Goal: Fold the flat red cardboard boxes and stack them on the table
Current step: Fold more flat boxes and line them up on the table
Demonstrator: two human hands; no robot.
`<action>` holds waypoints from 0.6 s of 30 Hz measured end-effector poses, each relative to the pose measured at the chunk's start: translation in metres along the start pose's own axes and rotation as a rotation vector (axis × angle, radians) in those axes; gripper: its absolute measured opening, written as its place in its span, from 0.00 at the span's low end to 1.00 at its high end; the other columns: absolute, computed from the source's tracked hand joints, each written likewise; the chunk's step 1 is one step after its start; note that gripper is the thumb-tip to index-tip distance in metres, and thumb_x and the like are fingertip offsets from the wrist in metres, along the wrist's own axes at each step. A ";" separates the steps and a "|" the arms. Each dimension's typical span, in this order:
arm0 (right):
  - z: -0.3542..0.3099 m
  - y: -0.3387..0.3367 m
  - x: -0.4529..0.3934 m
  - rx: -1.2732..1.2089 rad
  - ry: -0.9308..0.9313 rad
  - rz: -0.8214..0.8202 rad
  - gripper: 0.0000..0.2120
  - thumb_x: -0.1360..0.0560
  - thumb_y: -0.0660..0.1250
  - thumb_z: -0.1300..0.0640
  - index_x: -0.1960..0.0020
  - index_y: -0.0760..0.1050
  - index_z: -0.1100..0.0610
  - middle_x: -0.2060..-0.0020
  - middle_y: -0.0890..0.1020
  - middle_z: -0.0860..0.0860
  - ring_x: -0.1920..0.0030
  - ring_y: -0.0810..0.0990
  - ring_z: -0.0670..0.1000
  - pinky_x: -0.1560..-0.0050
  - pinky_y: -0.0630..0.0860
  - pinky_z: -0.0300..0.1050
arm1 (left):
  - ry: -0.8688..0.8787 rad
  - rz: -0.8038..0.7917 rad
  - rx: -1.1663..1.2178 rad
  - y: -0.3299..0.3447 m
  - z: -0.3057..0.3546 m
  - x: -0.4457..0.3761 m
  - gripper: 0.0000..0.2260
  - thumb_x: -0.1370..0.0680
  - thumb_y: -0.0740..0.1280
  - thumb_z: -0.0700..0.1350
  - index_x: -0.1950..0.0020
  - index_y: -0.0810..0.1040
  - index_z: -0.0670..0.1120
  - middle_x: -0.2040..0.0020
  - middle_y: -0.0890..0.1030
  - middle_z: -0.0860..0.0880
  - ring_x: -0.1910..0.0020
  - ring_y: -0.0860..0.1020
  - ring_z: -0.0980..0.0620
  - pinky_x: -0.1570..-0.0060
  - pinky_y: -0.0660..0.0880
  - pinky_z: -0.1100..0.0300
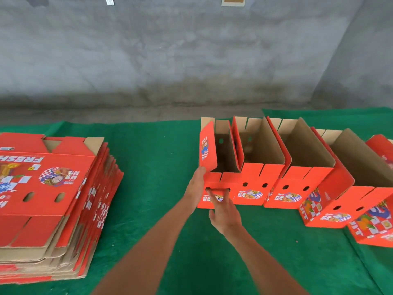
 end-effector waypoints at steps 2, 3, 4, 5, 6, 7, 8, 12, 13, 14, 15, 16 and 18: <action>0.009 -0.002 -0.005 0.025 0.014 -0.001 0.36 0.17 0.62 0.52 0.17 0.47 0.38 0.20 0.50 0.65 0.27 0.69 0.63 0.33 0.76 0.53 | 0.002 -0.025 0.007 0.009 0.005 -0.001 0.27 0.26 0.55 0.68 0.36 0.81 0.58 0.39 0.85 0.51 0.36 0.80 0.49 0.26 0.68 0.44; 0.012 -0.004 -0.006 0.030 0.018 -0.004 0.35 0.17 0.62 0.52 0.17 0.46 0.37 0.20 0.50 0.65 0.26 0.68 0.63 0.32 0.75 0.54 | -0.003 -0.034 0.008 0.012 0.007 -0.001 0.27 0.26 0.55 0.68 0.36 0.81 0.58 0.39 0.84 0.51 0.35 0.79 0.48 0.26 0.68 0.44; 0.014 -0.005 -0.007 0.031 0.021 -0.009 0.35 0.17 0.62 0.52 0.17 0.46 0.37 0.20 0.49 0.64 0.26 0.68 0.63 0.31 0.74 0.54 | -0.009 -0.040 0.008 0.014 0.009 0.000 0.28 0.26 0.55 0.68 0.35 0.80 0.57 0.38 0.84 0.50 0.34 0.79 0.48 0.26 0.67 0.43; 0.014 -0.007 -0.006 0.032 0.022 -0.014 0.35 0.16 0.62 0.53 0.17 0.46 0.37 0.20 0.49 0.64 0.25 0.67 0.63 0.30 0.73 0.54 | -0.015 -0.048 0.005 0.015 0.010 0.001 0.28 0.25 0.55 0.68 0.33 0.79 0.57 0.37 0.83 0.50 0.34 0.78 0.48 0.25 0.67 0.43; 0.013 -0.008 -0.006 0.031 0.021 -0.023 0.35 0.16 0.61 0.53 0.17 0.46 0.37 0.20 0.48 0.64 0.25 0.66 0.63 0.29 0.72 0.54 | -0.017 -0.058 -0.006 0.014 0.011 0.003 0.27 0.23 0.55 0.67 0.32 0.78 0.57 0.37 0.83 0.51 0.34 0.78 0.49 0.25 0.67 0.44; 0.010 -0.009 -0.004 0.031 0.019 -0.037 0.34 0.16 0.61 0.53 0.17 0.47 0.37 0.20 0.48 0.64 0.24 0.65 0.63 0.28 0.71 0.54 | -0.011 -0.066 -0.021 0.012 0.013 0.005 0.25 0.20 0.55 0.67 0.31 0.78 0.57 0.36 0.83 0.51 0.34 0.79 0.49 0.25 0.68 0.44; 0.004 -0.009 -0.002 0.038 0.014 -0.052 0.34 0.16 0.61 0.53 0.17 0.47 0.38 0.20 0.48 0.65 0.24 0.64 0.64 0.26 0.69 0.54 | 0.004 -0.066 -0.040 0.006 0.014 0.009 0.24 0.18 0.55 0.66 0.31 0.79 0.57 0.36 0.83 0.52 0.34 0.79 0.51 0.26 0.68 0.45; -0.030 -0.023 0.007 0.157 0.001 -0.069 0.30 0.15 0.60 0.54 0.17 0.54 0.45 0.23 0.58 0.70 0.28 0.71 0.66 0.27 0.70 0.57 | 0.196 0.043 -0.284 -0.043 0.030 0.024 0.24 0.14 0.54 0.61 0.24 0.74 0.52 0.26 0.76 0.53 0.27 0.70 0.59 0.24 0.58 0.61; -0.045 -0.031 0.009 0.170 -0.021 -0.056 0.28 0.15 0.60 0.54 0.18 0.57 0.47 0.27 0.68 0.69 0.32 0.75 0.65 0.33 0.74 0.57 | 0.222 0.086 -0.359 -0.061 0.033 0.030 0.24 0.14 0.55 0.59 0.23 0.73 0.50 0.25 0.74 0.51 0.26 0.70 0.56 0.25 0.59 0.62; -0.064 -0.039 0.010 0.159 -0.057 -0.029 0.26 0.15 0.59 0.53 0.19 0.60 0.49 0.34 0.76 0.65 0.37 0.79 0.63 0.39 0.77 0.56 | 0.245 0.122 -0.441 -0.080 0.037 0.037 0.22 0.14 0.58 0.58 0.23 0.73 0.49 0.26 0.76 0.49 0.26 0.73 0.50 0.27 0.63 0.59; -0.085 -0.047 0.012 0.134 -0.101 0.006 0.24 0.15 0.58 0.52 0.20 0.63 0.51 0.40 0.79 0.61 0.41 0.81 0.62 0.45 0.79 0.55 | 0.273 0.143 -0.539 -0.099 0.041 0.045 0.20 0.14 0.61 0.55 0.25 0.75 0.48 0.28 0.78 0.47 0.29 0.76 0.46 0.28 0.68 0.55; -0.107 -0.055 0.014 0.101 -0.147 0.042 0.22 0.14 0.58 0.50 0.21 0.65 0.51 0.43 0.80 0.58 0.43 0.82 0.61 0.48 0.79 0.54 | 0.311 0.160 -0.648 -0.120 0.046 0.056 0.18 0.15 0.64 0.53 0.27 0.76 0.48 0.30 0.79 0.47 0.32 0.78 0.45 0.30 0.71 0.52; -0.152 -0.069 0.019 0.016 -0.244 0.095 0.21 0.15 0.57 0.47 0.23 0.67 0.50 0.44 0.81 0.55 0.43 0.82 0.58 0.48 0.78 0.54 | 0.423 0.234 -0.853 -0.167 0.058 0.087 0.17 0.17 0.68 0.48 0.29 0.79 0.45 0.32 0.80 0.46 0.34 0.78 0.45 0.30 0.72 0.49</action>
Point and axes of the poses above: each hand's wrist, its own x-axis away from the middle knuckle, its own y-axis out of the palm, z = x × y, the point moved 8 cm from there along -x, towards the middle knuckle
